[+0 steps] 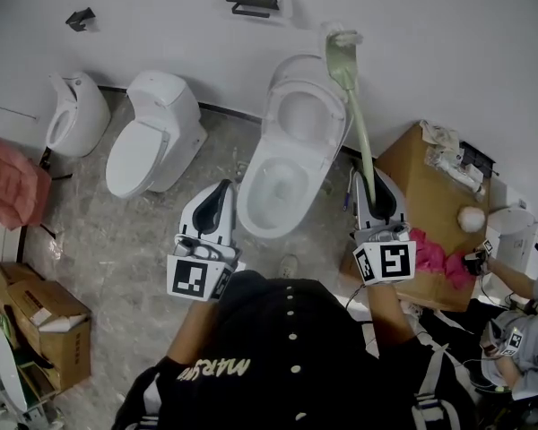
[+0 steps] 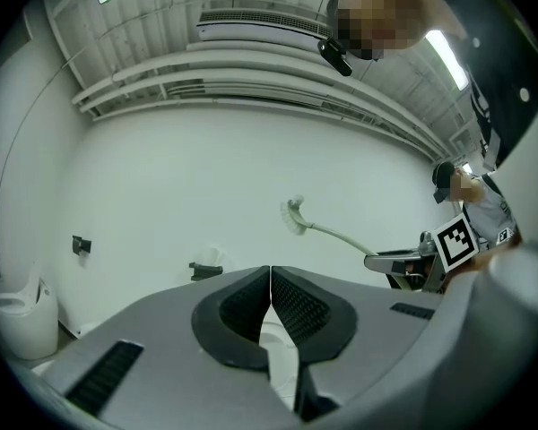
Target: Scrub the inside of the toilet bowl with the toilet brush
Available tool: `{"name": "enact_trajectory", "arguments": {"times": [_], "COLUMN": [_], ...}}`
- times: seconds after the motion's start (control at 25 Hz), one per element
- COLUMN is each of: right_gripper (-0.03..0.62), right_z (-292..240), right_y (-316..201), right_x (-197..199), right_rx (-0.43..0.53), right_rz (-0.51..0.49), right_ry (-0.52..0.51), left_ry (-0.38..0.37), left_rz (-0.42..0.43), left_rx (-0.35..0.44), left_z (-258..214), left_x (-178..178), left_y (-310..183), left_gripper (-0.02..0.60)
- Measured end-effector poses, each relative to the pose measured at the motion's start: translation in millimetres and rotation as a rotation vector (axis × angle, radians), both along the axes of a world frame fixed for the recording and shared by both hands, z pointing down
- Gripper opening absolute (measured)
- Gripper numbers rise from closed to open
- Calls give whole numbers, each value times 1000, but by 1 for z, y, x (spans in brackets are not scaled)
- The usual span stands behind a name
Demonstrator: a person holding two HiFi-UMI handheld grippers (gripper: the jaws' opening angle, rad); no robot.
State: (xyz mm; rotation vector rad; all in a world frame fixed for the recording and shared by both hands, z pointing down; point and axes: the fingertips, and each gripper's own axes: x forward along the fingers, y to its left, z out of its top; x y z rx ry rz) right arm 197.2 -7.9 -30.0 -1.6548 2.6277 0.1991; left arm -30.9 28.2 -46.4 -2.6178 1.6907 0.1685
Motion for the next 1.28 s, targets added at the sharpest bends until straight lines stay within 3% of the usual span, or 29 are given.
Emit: {"name": "enact_trajectory", "arguments": {"times": [0.16,0.52,0.88,1.28], "right_gripper": [86,86,86,86], "right_z": [11,36,80,173], "right_y": [-9,-22,-39,-61], "right_x": [-2,-26,-53,-69], "right_rx": [-28,-101,-186,-314], "right_rz": [8,32,49,45], "right_ry": [-10,3,83,137], "left_ry": [-30,-19,-12,-21], "left_rz": [6,72,130,149], "left_rx": [-41,-78,-121,-183], "left_z": [13,24,51,108], "left_x": [1,-13,-26,-24], "left_y": [-9,-33,-63,-103], "left_gripper": [26,26,26,26]}}
